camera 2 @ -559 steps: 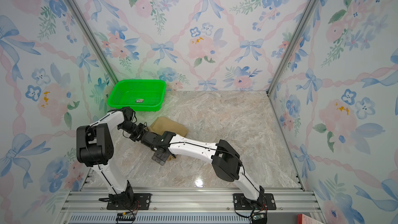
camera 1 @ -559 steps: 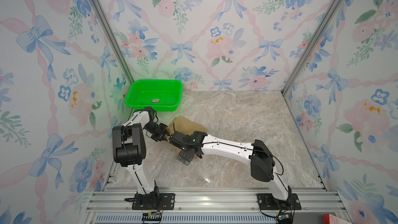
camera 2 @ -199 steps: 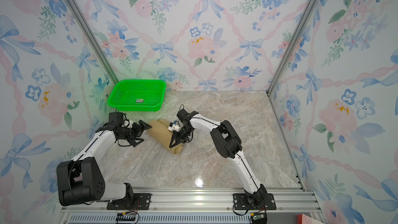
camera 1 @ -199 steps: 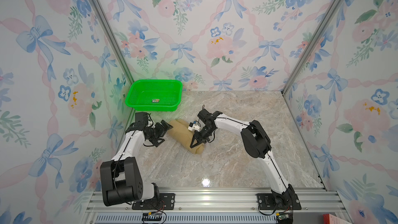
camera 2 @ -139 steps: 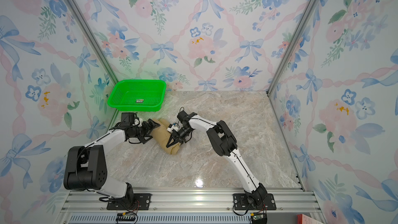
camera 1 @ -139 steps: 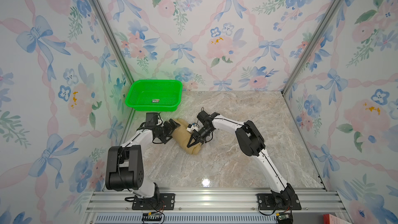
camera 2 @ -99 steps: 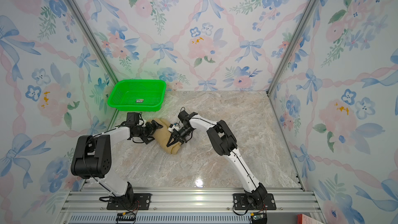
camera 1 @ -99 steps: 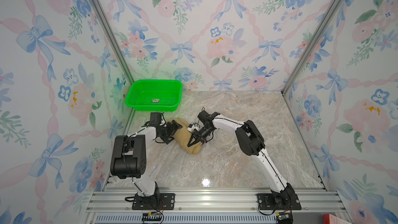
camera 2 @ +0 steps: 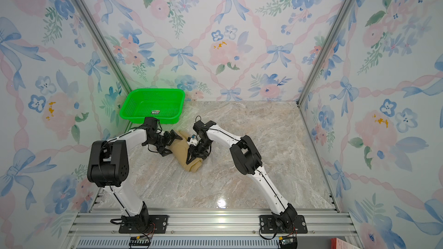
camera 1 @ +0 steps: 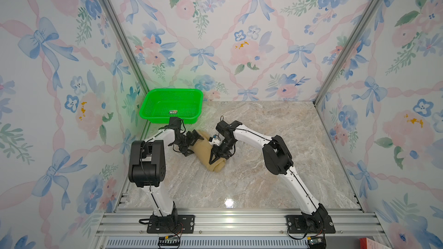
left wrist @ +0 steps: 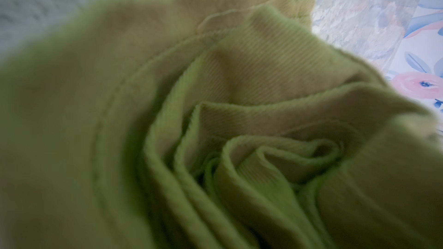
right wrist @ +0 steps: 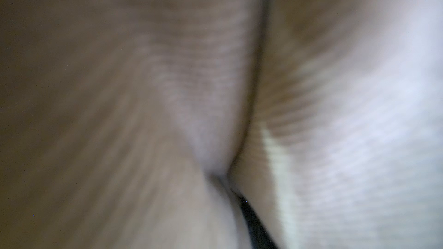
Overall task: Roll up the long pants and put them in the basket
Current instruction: Roll the long pant at the center of the board.
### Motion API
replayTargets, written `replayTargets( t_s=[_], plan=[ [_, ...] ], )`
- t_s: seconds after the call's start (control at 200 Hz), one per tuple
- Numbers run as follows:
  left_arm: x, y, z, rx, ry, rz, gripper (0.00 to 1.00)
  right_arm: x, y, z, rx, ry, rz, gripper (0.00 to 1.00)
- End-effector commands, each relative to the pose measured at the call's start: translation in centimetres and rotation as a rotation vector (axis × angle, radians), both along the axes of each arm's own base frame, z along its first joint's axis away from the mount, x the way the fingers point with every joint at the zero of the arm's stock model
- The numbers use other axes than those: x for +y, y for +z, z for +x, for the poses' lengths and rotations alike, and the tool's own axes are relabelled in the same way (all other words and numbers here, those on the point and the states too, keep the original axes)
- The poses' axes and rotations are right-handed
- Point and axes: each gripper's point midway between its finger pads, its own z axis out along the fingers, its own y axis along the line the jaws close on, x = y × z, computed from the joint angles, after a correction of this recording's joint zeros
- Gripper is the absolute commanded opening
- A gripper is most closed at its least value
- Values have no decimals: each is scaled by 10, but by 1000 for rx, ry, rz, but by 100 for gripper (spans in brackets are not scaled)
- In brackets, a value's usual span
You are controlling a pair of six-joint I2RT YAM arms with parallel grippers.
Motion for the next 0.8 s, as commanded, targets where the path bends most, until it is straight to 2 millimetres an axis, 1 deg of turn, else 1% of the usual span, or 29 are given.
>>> replayTargets(
  t_s=[0.0,0.055,0.125,0.135,0.15,0.155,0.175,0.295,0.31,0.32,0.33,0.355,0.36,0.365,0.37,0.375,0.425,0.51,0.515,0.535,0.575,0.59,0.61,0.69,0.696,0.706,0.741,0.746,0.796],
  plan=[
    [0,5,-18,55,-32,14,3,-20,-58,-3,-22,1,-176,30],
    [-1,9,-24,70,-17,3,37,-20,-65,-4,-10,-11,-179,29],
    [-2,11,-32,89,-15,4,64,-20,-72,-6,2,-13,-180,20],
    [-2,11,-34,93,-14,9,74,-20,-72,-6,4,-15,-179,19],
    [-1,10,-36,102,-12,18,93,-20,-74,-6,9,-17,-178,18],
    [-1,10,-37,105,-12,20,96,-20,-74,-6,11,-16,-176,18],
    [1,10,-40,113,-10,29,99,-19,-75,-7,18,-18,-173,17],
    [3,18,-47,95,-15,44,99,-19,-79,-5,30,-27,-170,17],
    [2,20,-47,80,-16,39,97,-18,-79,-4,32,-28,-169,17],
    [1,22,-46,67,-19,32,90,-18,-79,-5,35,-29,-170,17],
    [0,24,-45,53,-23,24,76,-19,-79,-4,36,-31,-168,16],
    [-3,29,-42,16,-32,2,29,-18,-79,-4,37,-30,-168,16],
    [-4,29,-41,12,-33,1,24,-18,-78,-4,37,-30,-167,16],
    [-4,29,-41,9,-33,0,11,-19,-79,-3,37,-31,-168,16],
    [-4,30,-41,7,-32,0,3,-19,-79,-4,37,-30,-169,16],
    [-3,30,-41,6,-30,3,0,-19,-78,-3,37,-31,-168,16],
    [-1,32,-44,14,-6,16,0,-19,-79,-2,38,-35,-169,16],
    [-5,49,-35,-85,-17,-12,0,-21,-80,1,40,-45,-169,14],
    [-5,50,-35,-86,-17,-10,1,-21,-80,1,40,-44,-168,14],
    [-4,49,-36,-77,-9,-6,19,-22,-81,1,42,-45,-170,14],
    [-5,62,-38,-103,3,-20,78,-23,-81,2,45,-49,-172,13],
    [-5,64,-39,-107,6,-21,95,-23,-82,2,45,-49,-172,13],
    [-4,66,-40,-110,12,-18,99,-23,-81,2,43,-50,-171,14],
    [-5,77,-44,-126,1,-26,99,-24,-84,3,44,-57,-170,14],
    [-6,78,-45,-127,-2,-33,98,-24,-83,3,44,-58,-169,14],
    [-9,81,-44,-135,-15,-49,85,-24,-84,3,43,-57,-169,14],
    [-17,90,-41,-168,-48,-99,8,-24,-84,3,45,-58,-170,14],
    [-17,90,-41,-168,-48,-99,2,-24,-84,3,43,-57,-170,14],
    [-11,87,-47,-111,-27,-58,0,-24,-85,4,44,-58,-170,13]
  ],
)
